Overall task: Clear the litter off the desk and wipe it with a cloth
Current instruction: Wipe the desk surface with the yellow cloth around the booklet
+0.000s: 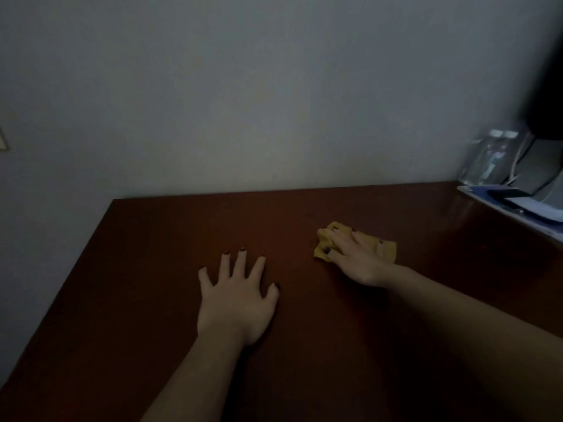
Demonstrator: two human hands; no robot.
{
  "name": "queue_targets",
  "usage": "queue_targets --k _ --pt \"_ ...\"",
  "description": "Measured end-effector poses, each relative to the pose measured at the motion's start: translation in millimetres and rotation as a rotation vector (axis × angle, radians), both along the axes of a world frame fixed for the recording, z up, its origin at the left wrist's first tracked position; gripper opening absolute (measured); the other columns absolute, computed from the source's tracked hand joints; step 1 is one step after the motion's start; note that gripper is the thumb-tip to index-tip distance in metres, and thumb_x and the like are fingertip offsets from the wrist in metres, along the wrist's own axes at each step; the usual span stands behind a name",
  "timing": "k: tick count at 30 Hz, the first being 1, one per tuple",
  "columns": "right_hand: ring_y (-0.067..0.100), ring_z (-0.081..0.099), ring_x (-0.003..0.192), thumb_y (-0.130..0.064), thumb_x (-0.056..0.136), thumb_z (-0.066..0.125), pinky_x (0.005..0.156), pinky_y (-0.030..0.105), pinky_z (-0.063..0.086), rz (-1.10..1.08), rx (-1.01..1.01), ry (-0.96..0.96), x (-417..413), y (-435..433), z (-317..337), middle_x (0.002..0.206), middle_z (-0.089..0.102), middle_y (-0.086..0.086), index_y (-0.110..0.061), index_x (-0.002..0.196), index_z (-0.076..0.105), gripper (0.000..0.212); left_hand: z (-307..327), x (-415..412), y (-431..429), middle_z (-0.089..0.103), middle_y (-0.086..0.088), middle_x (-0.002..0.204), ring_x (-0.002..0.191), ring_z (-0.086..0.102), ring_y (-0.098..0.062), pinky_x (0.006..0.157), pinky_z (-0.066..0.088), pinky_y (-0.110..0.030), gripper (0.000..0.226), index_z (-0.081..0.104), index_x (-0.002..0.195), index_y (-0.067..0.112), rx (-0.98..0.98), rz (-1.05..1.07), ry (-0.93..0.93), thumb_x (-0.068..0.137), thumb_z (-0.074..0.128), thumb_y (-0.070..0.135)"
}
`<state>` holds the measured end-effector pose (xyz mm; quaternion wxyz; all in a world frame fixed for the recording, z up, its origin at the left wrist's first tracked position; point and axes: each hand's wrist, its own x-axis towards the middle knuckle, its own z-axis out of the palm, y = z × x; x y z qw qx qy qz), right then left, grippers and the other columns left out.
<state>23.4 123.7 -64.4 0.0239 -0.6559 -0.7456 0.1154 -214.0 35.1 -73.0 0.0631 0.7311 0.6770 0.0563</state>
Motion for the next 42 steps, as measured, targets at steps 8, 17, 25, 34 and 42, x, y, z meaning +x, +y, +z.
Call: queue_targets --k 8,17,25,34,42 --pt "0.017 -0.003 0.145 -0.064 0.092 0.015 0.112 0.055 -0.001 -0.116 0.023 -0.065 -1.5 49.8 -8.0 0.157 -0.002 -0.019 -0.048 0.145 0.0 0.058 -5.6 -3.4 2.7 -0.014 0.003 0.158 0.144 -0.019 -0.023 0.112 -0.011 -0.055 0.064 -0.008 0.148 0.037 0.025 -0.016 0.008 0.09 0.005 0.062" --pt "0.02 -0.007 0.145 -0.056 0.095 0.017 0.111 0.057 -0.004 -0.083 -0.013 -0.067 3.0 70.2 1.4 0.157 -0.005 -0.018 -0.048 0.145 -0.001 0.053 -3.2 -2.2 2.8 -0.008 0.008 0.159 0.145 -0.016 -0.018 0.112 -0.011 -0.051 0.063 0.0 0.147 0.042 0.031 -0.003 -0.035 0.089 0.012 0.064" --pt "0.016 -0.015 0.144 -0.057 0.095 0.015 0.113 0.053 -0.01 0.133 -0.052 -0.082 -5.9 -5.4 5.2 0.156 -0.01 -0.02 -0.053 0.142 -0.006 0.052 3.7 0.5 0.7 -0.004 0.007 0.159 0.146 -0.011 -0.018 0.113 -0.008 -0.051 0.062 0.006 0.148 0.042 0.001 0.019 -0.05 0.091 0.017 0.063" --pt "0.006 -0.017 0.142 -0.076 0.082 0.007 0.113 0.046 -0.014 0.288 -0.037 -0.085 -1.4 -51.0 3.4 0.153 -0.012 -0.027 -0.054 0.14 -0.011 0.065 26.9 2.4 23.5 0.008 0.005 0.159 0.145 0.004 -0.027 0.112 0.004 -0.056 0.077 0.009 0.148 0.042 -0.186 0.073 -0.134 0.083 0.045 0.065" --pt "0.009 -0.009 0.144 -0.071 0.087 0.014 0.114 0.046 -0.006 0.169 -0.005 -0.069 6.8 23.0 1.0 0.155 -0.006 -0.023 -0.05 0.144 -0.004 0.063 14.6 31.5 67.6 -0.011 0.001 0.159 0.144 -0.018 -0.026 0.112 -0.01 -0.055 0.067 0.001 0.149 0.036 -0.089 0.074 -0.075 0.091 0.018 0.066"
